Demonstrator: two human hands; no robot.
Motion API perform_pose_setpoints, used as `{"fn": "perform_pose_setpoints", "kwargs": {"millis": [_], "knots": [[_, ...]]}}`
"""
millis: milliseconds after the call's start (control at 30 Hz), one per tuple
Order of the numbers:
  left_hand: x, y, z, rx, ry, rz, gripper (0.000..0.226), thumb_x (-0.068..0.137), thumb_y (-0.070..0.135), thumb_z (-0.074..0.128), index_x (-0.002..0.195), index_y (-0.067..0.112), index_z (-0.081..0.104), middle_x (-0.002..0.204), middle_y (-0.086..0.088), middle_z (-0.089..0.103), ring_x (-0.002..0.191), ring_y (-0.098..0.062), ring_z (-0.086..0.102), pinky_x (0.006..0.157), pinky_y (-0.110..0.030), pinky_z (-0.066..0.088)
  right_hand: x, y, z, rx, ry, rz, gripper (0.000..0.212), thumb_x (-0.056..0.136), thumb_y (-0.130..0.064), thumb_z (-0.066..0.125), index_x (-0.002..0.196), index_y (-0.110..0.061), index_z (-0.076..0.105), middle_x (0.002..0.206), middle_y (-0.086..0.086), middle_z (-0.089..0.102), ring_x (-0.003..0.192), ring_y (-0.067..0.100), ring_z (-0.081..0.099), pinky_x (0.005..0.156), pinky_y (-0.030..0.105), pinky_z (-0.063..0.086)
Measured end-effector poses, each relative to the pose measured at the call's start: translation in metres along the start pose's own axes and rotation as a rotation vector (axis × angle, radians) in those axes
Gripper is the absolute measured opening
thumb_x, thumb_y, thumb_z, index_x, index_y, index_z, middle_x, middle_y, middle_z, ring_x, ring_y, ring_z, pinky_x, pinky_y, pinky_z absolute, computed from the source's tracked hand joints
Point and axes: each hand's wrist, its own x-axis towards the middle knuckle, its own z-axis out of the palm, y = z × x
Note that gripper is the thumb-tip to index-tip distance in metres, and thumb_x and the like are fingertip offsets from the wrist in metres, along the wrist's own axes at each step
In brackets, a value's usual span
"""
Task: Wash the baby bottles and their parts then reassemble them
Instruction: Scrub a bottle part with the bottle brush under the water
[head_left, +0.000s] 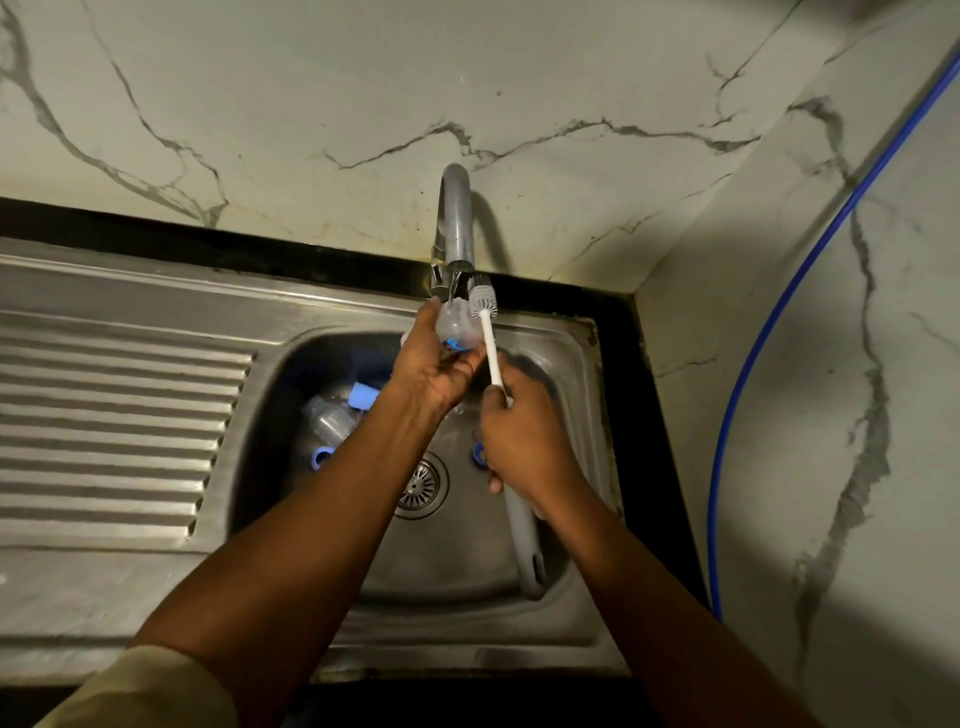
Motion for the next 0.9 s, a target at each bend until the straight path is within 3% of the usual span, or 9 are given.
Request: {"fn": "perform_pose_setpoints", "kwargs": {"millis": [67, 167, 300, 367, 500, 633, 733, 833, 900], "knots": [[0.0, 0.007, 0.003, -0.029, 0.007, 0.021, 0.042, 0.095, 0.032, 0.065, 0.119, -0.002, 0.058, 0.104, -0.022, 0.066, 0.097, -0.028, 0.067, 0.096, -0.04, 0.056, -0.006, -0.001, 0.0, -0.006, -0.027, -0.005, 0.048, 0.105, -0.021, 0.038, 0.15, -0.038, 0.039, 0.089, 0.008, 0.058, 0.044, 0.01, 0.055, 0.037, 0.024, 0.046], [0.009, 0.022, 0.002, -0.098, 0.032, 0.036, 0.042, 0.096, 0.034, 0.063, 0.119, 0.0, 0.058, 0.092, -0.019, 0.065, 0.082, -0.026, 0.066, 0.084, -0.038, 0.059, -0.03, -0.002, 0.002, -0.077, -0.116, 0.016, 0.049, 0.105, -0.024, 0.038, 0.151, -0.042, 0.034, 0.097, 0.016, 0.064, 0.054, 0.017, 0.061, 0.036, 0.027, 0.049], [0.0, 0.01, 0.007, -0.005, -0.015, 0.049, 0.034, 0.096, 0.028, 0.064, 0.11, -0.002, 0.061, 0.102, -0.023, 0.067, 0.093, -0.03, 0.067, 0.096, -0.042, 0.056, -0.003, -0.005, 0.002, -0.002, 0.011, 0.007, 0.045, 0.105, -0.021, 0.038, 0.148, -0.034, 0.043, 0.093, 0.012, 0.064, 0.055, 0.019, 0.062, 0.039, 0.029, 0.051], [-0.005, 0.012, 0.01, -0.051, -0.015, 0.043, 0.035, 0.096, 0.028, 0.061, 0.11, -0.004, 0.06, 0.098, -0.024, 0.066, 0.09, -0.031, 0.066, 0.093, -0.041, 0.057, -0.005, -0.007, 0.0, 0.017, -0.019, 0.014, 0.045, 0.105, -0.02, 0.038, 0.147, -0.035, 0.042, 0.089, 0.008, 0.059, 0.052, 0.017, 0.06, 0.039, 0.026, 0.048], [-0.002, 0.024, 0.003, -0.235, -0.042, 0.038, 0.047, 0.096, 0.028, 0.056, 0.129, -0.005, 0.051, 0.111, -0.022, 0.061, 0.097, -0.031, 0.063, 0.095, -0.04, 0.054, -0.033, -0.002, 0.004, -0.003, -0.113, 0.042, 0.045, 0.104, -0.025, 0.04, 0.146, -0.041, 0.042, 0.091, 0.012, 0.061, 0.053, 0.018, 0.06, 0.036, 0.025, 0.047], [-0.004, 0.013, -0.008, -0.224, -0.115, -0.037, 0.051, 0.095, 0.033, 0.061, 0.131, -0.002, 0.051, 0.119, -0.027, 0.062, 0.107, -0.039, 0.064, 0.098, -0.048, 0.053, -0.011, 0.001, 0.009, 0.075, 0.001, 0.009, 0.049, 0.102, -0.026, 0.038, 0.148, -0.043, 0.038, 0.081, 0.007, 0.057, 0.058, 0.018, 0.058, 0.049, 0.042, 0.058], [-0.002, 0.021, -0.012, -0.229, -0.135, -0.082, 0.049, 0.093, 0.037, 0.056, 0.125, -0.001, 0.054, 0.109, -0.024, 0.063, 0.096, -0.034, 0.064, 0.084, -0.046, 0.053, -0.023, 0.004, 0.008, 0.09, -0.121, 0.038, 0.047, 0.104, -0.024, 0.039, 0.147, -0.044, 0.038, 0.075, -0.002, 0.053, 0.047, 0.008, 0.054, 0.041, 0.028, 0.049], [-0.001, 0.035, -0.017, -0.047, -0.085, -0.077, 0.045, 0.096, 0.038, 0.05, 0.115, -0.002, 0.059, 0.098, -0.022, 0.067, 0.089, -0.03, 0.066, 0.077, -0.043, 0.058, -0.03, 0.009, 0.002, 0.113, -0.15, 0.055, 0.051, 0.105, -0.022, 0.04, 0.15, -0.044, 0.034, 0.075, -0.004, 0.053, 0.043, 0.007, 0.052, 0.038, 0.023, 0.044], [-0.001, 0.041, -0.02, 0.259, -0.051, -0.095, 0.047, 0.094, 0.042, 0.056, 0.116, 0.0, 0.06, 0.098, -0.019, 0.066, 0.084, -0.026, 0.064, 0.066, -0.036, 0.061, -0.024, 0.012, -0.003, 0.143, -0.117, 0.053, 0.052, 0.104, -0.021, 0.041, 0.151, -0.042, 0.036, 0.075, -0.001, 0.056, 0.038, 0.008, 0.05, 0.04, 0.025, 0.044]]}}
